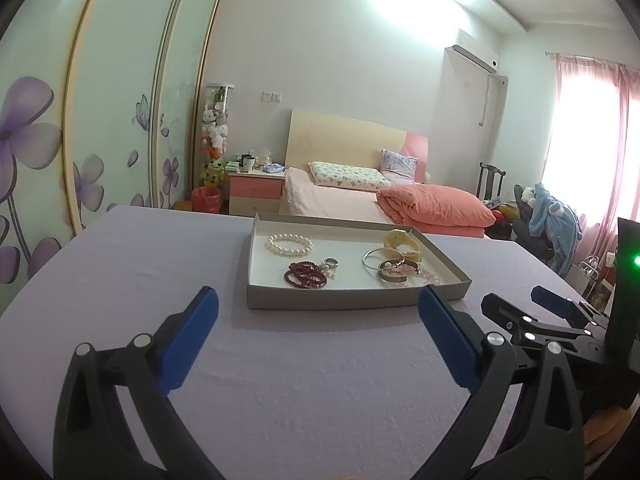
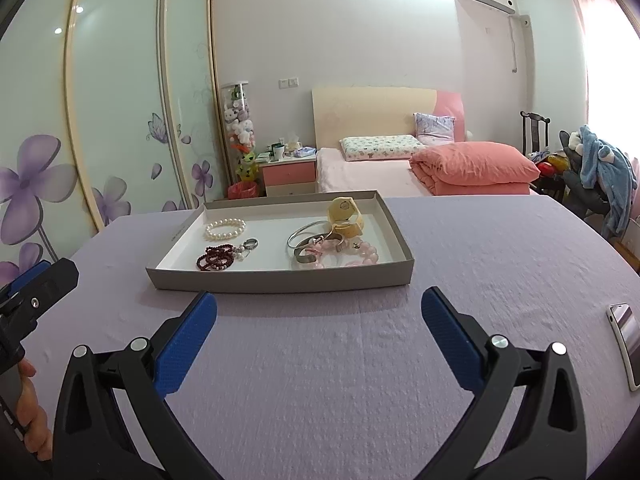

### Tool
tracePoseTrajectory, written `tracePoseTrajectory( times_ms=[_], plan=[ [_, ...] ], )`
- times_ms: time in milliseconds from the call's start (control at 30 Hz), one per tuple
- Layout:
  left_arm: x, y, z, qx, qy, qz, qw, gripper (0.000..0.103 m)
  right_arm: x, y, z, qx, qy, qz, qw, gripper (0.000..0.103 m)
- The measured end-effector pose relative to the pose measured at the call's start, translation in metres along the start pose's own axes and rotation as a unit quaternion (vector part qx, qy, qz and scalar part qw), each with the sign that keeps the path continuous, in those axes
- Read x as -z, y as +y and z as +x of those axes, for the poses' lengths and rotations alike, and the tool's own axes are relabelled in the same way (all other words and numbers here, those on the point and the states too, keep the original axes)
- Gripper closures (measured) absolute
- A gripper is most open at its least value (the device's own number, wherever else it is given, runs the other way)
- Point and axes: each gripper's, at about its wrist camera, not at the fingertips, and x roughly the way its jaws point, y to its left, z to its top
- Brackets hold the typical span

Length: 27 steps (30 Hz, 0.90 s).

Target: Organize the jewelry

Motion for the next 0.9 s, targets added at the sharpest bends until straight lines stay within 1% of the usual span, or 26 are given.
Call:
tracePoseTrajectory(
  times_ms=[267,500,900],
  plan=[
    [-0.0016,0.0016,0.0017,0.011,0.003,0.001,0.9999,0.005,-0.0011,0.0010,0.0000,-0.006,0.004,0.001,1.000,0.002],
    [-0.0032,-0.0024,0.0034,0.012,0.004,0.004,0.9999,0.005,0.0000,0.0012,-0.0002,-0.008,0.005,0.003,1.000,0.002],
    [-0.0046,-0.0017,0.0050,0.003,0.009,0.004,0.9999,0.005,0.0006,0.0033,0.0010,-0.013,0.007,0.004,1.000,0.002]
  ],
)
